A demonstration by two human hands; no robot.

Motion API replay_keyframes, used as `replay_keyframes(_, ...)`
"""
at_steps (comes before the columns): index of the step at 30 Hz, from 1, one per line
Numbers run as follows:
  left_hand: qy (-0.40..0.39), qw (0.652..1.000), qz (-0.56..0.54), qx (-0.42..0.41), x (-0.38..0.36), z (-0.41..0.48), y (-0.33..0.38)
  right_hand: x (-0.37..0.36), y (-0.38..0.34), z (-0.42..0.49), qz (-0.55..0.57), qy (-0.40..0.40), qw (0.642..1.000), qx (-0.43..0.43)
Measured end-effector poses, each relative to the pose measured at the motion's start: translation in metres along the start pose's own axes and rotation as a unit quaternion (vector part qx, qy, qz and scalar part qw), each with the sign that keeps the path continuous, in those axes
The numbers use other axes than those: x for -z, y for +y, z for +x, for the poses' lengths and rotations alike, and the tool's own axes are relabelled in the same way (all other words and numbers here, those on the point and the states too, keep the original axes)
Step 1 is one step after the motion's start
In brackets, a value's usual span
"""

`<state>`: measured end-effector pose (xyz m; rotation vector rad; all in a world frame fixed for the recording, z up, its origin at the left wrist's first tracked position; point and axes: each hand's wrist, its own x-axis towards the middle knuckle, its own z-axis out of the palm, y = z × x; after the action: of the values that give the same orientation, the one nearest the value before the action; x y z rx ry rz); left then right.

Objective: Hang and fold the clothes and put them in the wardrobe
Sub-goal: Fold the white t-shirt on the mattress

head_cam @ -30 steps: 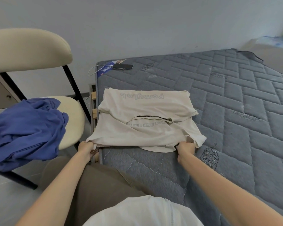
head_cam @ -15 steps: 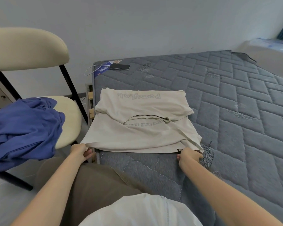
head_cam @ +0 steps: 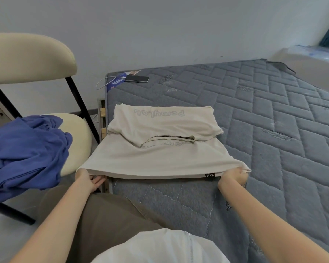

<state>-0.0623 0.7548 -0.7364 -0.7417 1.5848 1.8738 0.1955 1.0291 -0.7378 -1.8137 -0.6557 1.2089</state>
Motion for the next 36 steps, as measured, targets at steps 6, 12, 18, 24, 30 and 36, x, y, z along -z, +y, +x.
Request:
replay_keyframes(6,-0.015,0.997,0.04,0.059,-0.001,-0.002,-0.003,-0.002,0.008,0.002,0.042,-0.035,0.993,-0.106)
replay_keyframes(12,-0.071,0.992,0.044,0.098,-0.005,-0.014,-0.003,-0.003,0.027,-0.017,0.007,-0.134,0.987,-0.085)
replay_keyframes(18,-0.037,0.998,0.036,-0.023,-0.012,-0.007,-0.014,-0.009,0.011,-0.019,-0.05,-0.139,0.988,-0.038)
replay_keyframes(24,0.016,0.994,0.057,-0.096,-0.01,-0.008,-0.017,-0.005,0.015,-0.022,-0.063,-0.069,0.995,-0.018)
replay_keyframes(30,-0.062,0.992,-0.018,-0.11,-0.016,-0.025,0.001,-0.018,0.004,-0.028,-0.014,-0.121,0.991,0.051)
replay_keyframes(36,-0.102,0.989,-0.057,-0.092,-0.059,-0.031,0.051,-0.059,-0.048,-0.034,0.047,-0.175,0.973,0.145)
